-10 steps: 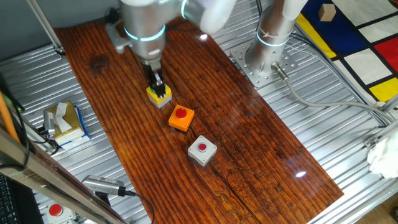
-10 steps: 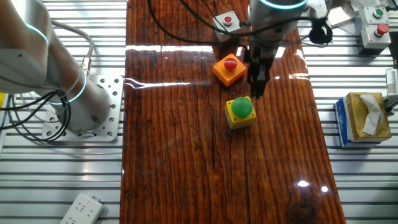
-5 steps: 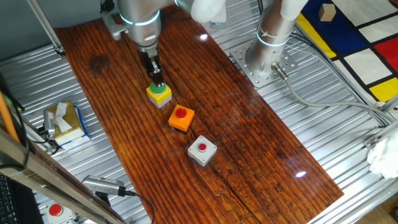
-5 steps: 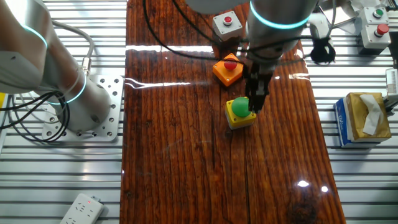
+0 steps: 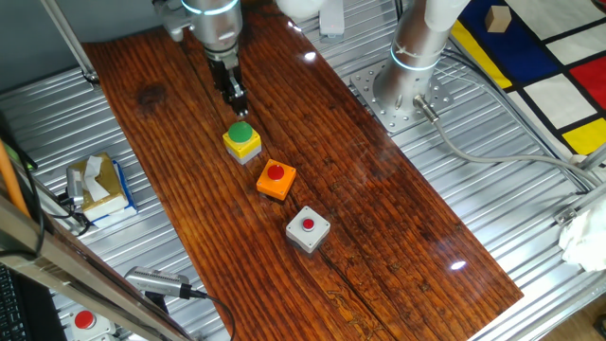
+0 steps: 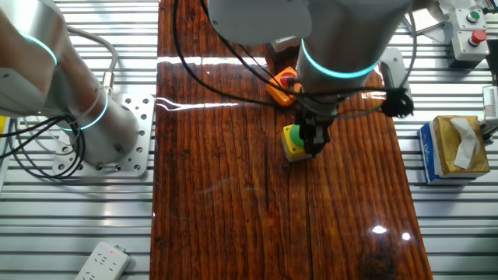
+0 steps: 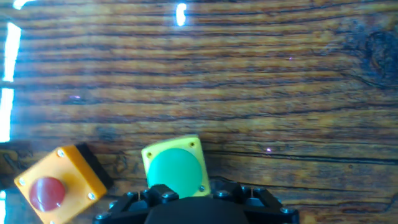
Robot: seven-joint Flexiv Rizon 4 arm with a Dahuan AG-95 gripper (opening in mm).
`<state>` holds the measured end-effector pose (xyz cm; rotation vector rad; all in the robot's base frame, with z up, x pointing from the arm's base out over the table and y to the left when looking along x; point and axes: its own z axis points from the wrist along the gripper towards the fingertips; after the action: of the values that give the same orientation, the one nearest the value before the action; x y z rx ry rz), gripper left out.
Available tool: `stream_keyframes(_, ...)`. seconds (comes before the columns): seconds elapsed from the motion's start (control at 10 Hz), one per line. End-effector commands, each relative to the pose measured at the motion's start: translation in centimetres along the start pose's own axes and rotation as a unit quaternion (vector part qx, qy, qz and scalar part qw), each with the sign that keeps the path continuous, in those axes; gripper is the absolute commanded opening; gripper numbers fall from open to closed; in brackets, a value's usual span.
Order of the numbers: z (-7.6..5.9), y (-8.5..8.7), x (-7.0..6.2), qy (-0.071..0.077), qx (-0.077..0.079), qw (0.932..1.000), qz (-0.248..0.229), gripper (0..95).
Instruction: Press three buttons from left to right in sequence
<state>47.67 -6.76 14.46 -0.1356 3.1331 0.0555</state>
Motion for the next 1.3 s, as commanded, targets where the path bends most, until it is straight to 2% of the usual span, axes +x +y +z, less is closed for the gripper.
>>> stream_keyframes(0.1,0.5,-0.8,-0.1,-0.001,-0.002,1.0,-0.005,76.0)
stream_keyframes(0.4,1.3,-1.1,-0.3,-0.005,-0.01,0.9999,-0.003,76.0)
stream_keyframes(0.8,1.7,-2.0,-0.6,-0.008,-0.015,0.9997,-0.019,76.0)
stream_keyframes(1.3,1.9,-1.8,-2.5,-0.012,-0.015,0.9996,-0.021,76.0)
